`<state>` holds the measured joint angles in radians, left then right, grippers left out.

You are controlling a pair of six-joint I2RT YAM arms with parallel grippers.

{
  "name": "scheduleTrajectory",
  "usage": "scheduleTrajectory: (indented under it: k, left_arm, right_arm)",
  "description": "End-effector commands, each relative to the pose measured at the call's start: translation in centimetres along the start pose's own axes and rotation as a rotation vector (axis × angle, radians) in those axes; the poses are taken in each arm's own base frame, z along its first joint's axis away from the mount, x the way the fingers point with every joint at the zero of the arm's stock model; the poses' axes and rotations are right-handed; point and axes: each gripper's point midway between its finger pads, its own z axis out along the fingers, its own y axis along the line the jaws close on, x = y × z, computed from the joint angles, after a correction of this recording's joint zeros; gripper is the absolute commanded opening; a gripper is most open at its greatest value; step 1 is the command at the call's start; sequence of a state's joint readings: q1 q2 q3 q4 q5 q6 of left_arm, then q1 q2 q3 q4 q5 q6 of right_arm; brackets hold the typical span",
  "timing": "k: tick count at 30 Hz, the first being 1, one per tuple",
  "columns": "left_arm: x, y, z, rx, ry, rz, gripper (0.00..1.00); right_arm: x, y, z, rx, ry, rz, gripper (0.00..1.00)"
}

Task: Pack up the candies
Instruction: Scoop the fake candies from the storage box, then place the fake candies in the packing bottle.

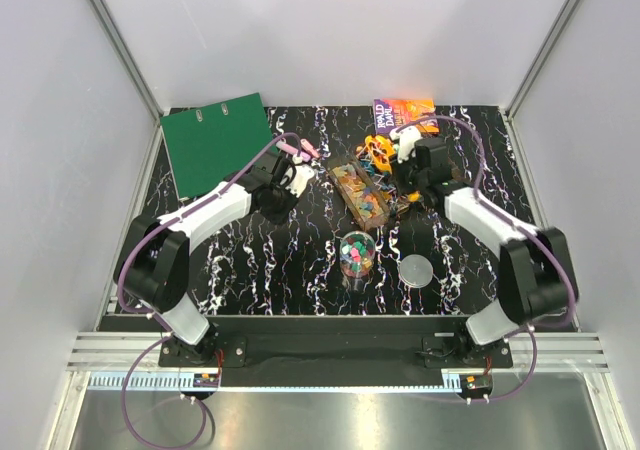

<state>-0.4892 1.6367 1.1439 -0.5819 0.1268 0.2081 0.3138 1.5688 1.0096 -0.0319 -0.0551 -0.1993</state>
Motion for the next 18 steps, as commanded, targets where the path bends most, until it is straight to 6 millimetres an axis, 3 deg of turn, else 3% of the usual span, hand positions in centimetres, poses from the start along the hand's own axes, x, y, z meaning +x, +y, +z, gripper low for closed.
scheduleTrajectory:
  k: [1, 3, 4, 6, 7, 8, 12, 17, 18]
  left_arm:
    - [-3.2, 0.7, -2.4, -0.045, -0.109, 0.034, 0.0]
    - [-3.5, 0.7, -2.3, -0.041, -0.124, 0.022, 0.0]
    - [-3.9, 0.6, -2.2, -0.035, -0.141, 0.019, 0.0]
    - [-4.2, 0.6, -1.9, -0.03, -0.152, 0.007, 0.0]
    - [-4.7, 0.7, -2.0, -0.035, -0.169, 0.007, 0.0]
    - [-5.0, 0.8, -2.0, -0.041, -0.177, 0.009, 0.0]
    - [-5.9, 1.5, -2.2, -0.054, -0.198, 0.002, 0.0]
    - [-6.6, 1.9, -3.2, -0.06, -0.223, -0.012, 0.0]
    - [-6.6, 2.1, -3.4, -0.064, -0.227, -0.012, 0.0]
  right_arm:
    - [-7.7, 0.8, -7.5, -0.061, -0.204, -0.038, 0.0]
    - [-6.8, 1.6, -9.4, -0.1, -0.225, -0.105, 0.0]
    - [-4.9, 2.8, -9.6, -0.16, -0.199, -0.124, 0.0]
    - [-4.9, 3.5, -11.9, -0.188, -0.239, -0.143, 0.0]
    - [-3.3, 4.6, -12.1, -0.242, -0.234, -0.166, 0.0]
    - [-3.3, 5.0, -13.2, -0.258, -0.275, -0.187, 0.0]
    - [-1.5, 5.5, -14.0, -0.28, -0.221, -0.171, 0.0]
    - [-2.2, 5.7, -16.3, -0.291, -0.233, -0.221, 0.0]
    - [-0.6, 6.1, -16.9, -0.33, -0.17, -0.285, 0.0]
